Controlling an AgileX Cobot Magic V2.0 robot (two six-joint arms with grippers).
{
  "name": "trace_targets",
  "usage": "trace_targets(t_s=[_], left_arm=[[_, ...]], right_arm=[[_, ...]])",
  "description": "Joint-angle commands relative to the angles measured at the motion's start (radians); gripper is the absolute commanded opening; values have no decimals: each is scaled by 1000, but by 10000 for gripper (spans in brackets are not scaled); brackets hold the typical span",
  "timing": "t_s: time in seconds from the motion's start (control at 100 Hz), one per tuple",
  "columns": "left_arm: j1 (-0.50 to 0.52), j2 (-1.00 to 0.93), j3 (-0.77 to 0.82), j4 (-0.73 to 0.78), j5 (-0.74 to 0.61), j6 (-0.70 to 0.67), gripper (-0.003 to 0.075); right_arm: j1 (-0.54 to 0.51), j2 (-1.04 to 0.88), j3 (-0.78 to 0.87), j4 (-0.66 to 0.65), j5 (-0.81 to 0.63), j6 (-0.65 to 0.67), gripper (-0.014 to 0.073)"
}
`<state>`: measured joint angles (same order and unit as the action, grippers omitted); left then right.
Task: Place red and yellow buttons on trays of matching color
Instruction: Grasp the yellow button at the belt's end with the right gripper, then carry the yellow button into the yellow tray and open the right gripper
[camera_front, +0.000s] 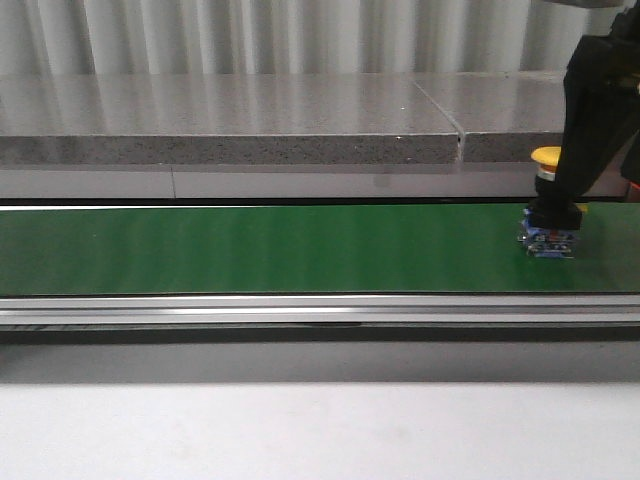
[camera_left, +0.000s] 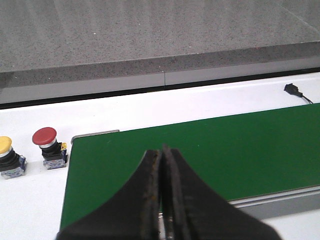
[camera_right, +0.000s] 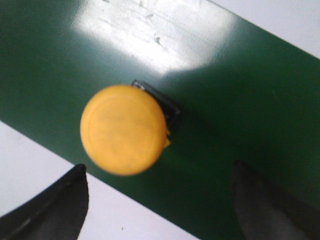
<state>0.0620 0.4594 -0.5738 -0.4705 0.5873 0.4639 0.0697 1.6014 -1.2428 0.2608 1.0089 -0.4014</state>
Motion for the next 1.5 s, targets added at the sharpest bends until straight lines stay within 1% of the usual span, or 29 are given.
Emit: trace_targets(t_s=[0.0,0.18,0.23,0.3,0.31,0.37,0.39,0.44,0.46,0.48,0.5,0.51,0.54,0.57,0.61,0.71,0.78,0.92,1.15,1.32,1.49], left_arm=[[-7,4,-26,-29,-64,-2,-20],[-7,4,-26,-29,-64,-2,-20],[-7,4,-26,-29,-64,-2,-20],[-7,4,-26,-29,-64,-2,-20],[-7,4,-26,-29,-64,-2,-20],[-7,4,-26,-29,-64,-2,-20],[-7,4,-26,-29,-64,-2,-20],[-7,4,-26,-29,-64,-2,-20],[-7,4,-26,-29,-64,-2,-20],[-7,4,-26,-29,-64,-2,-20],[-7,4,-26,-29,-64,-2,-20],[-7,4,-26,-29,-64,-2,-20],[-7,4,-26,-29,-64,-2,-20],[-7,4,-26,-29,-64,-2,-20],[-7,4,-26,-29,-64,-2,-20],[-7,4,-26,-29,-64,-2,-20],[-7,4,-26,-29,-64,-2,-20],[-7,4,-26,-29,-64,-2,-20],[-7,4,-26,-29,-64,-2,-20],[-7,4,-26,-29,-64,-2,-20],[-7,4,-26,-29,-64,-2,-20]], right_arm=[[-1,-11,-20,14,-74,-13,582],[-1,16,-20,14,-121,-13,580],[-1,24,-20,14,-126,-13,568],[-1,34,-20,14,-132,-13,512],[-1,35,-20,14,-134,-13,487],[-1,41,-20,15,-134,-13,422],[-1,40,-20,15,-132,-13,381],[-1,40,-20,15,-127,-12,316],[-1,40,-20,15,-124,-12,273],[-1,40,-20,15,-119,-12,253],[-1,40,-20,15,-115,-12,215],[-1,40,-20,15,-114,-12,215],[-1,40,-20,15,-105,-10,176],[-3,40,-20,15,-97,-4,153],[-5,35,-20,13,-88,4,143],[-15,12,-20,-5,-74,22,143],[-41,-18,-21,-16,-78,51,143],[-157,-87,-22,-21,-86,99,143],[-431,-130,-22,-21,-88,138,143],[-618,-125,-20,-21,-161,197,143],[-745,-106,-20,-21,-217,228,143]])
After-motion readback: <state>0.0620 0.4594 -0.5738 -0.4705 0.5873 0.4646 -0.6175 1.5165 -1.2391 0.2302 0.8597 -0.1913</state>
